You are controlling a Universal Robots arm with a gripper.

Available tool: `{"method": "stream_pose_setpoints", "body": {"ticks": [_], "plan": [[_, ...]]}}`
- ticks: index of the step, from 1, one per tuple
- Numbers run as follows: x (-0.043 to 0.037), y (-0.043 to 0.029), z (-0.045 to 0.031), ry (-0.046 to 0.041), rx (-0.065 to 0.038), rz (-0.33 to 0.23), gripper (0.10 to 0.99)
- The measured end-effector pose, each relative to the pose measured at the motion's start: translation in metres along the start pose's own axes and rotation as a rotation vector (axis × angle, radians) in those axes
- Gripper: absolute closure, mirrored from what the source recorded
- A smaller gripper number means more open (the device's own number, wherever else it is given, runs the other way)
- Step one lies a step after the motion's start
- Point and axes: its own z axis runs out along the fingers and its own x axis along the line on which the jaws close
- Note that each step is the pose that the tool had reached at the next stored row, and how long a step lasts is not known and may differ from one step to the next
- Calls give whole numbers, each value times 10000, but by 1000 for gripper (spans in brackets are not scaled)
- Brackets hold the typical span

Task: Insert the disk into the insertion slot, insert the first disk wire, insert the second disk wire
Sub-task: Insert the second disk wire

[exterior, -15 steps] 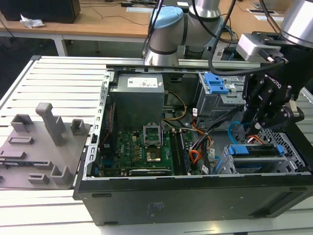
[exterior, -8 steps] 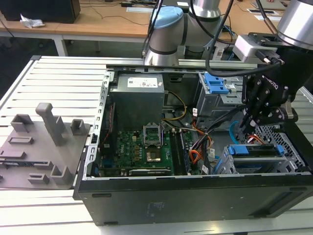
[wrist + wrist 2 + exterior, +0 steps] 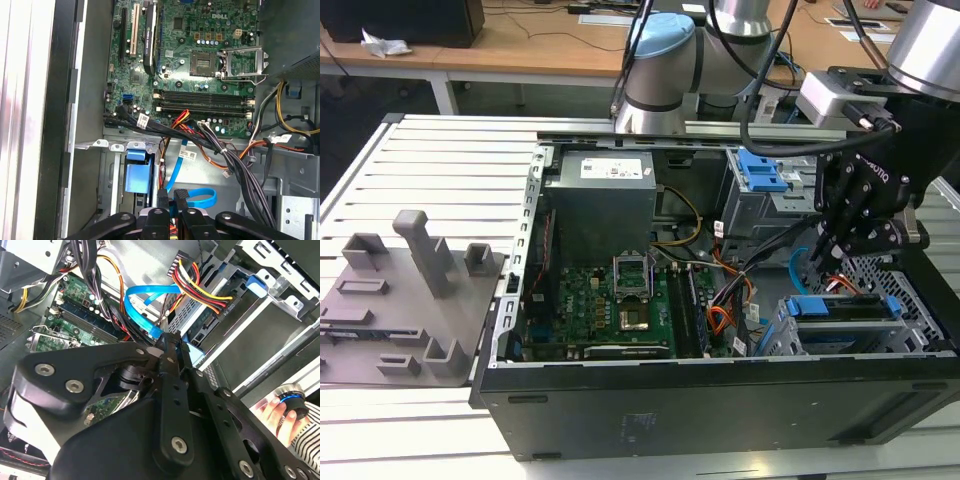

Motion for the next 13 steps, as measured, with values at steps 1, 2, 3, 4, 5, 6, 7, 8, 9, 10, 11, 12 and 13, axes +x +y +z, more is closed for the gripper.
{"method": "stream_pose_setpoints", "body": {"ticks": [1, 2, 3, 4, 5, 6, 7, 8, 9, 10, 11, 12, 13], "plan": [[2, -24, -1, -1, 0, 1, 925], [8, -27, 0, -1, 0, 1, 925], [13, -26, 0, -1, -1, 1, 925], [19, -26, 0, -1, -1, 1, 925], [26, -26, 1, -1, 0, 0, 925], [30, -26, 1, -1, 0, 0, 925], [35, -26, 2, -1, 0, 0, 925], [39, -25, 2, -1, -1, 0, 925], [42, -25, 3, -2, 0, 0, 925], [43, -25, 4, -3, 0, 1, 925], [48, -25, 4, -1, 0, 0, 925], [54, -24, 5, -2, 0, 0, 925], [59, -24, 6, -1, 0, 0, 925]]}}
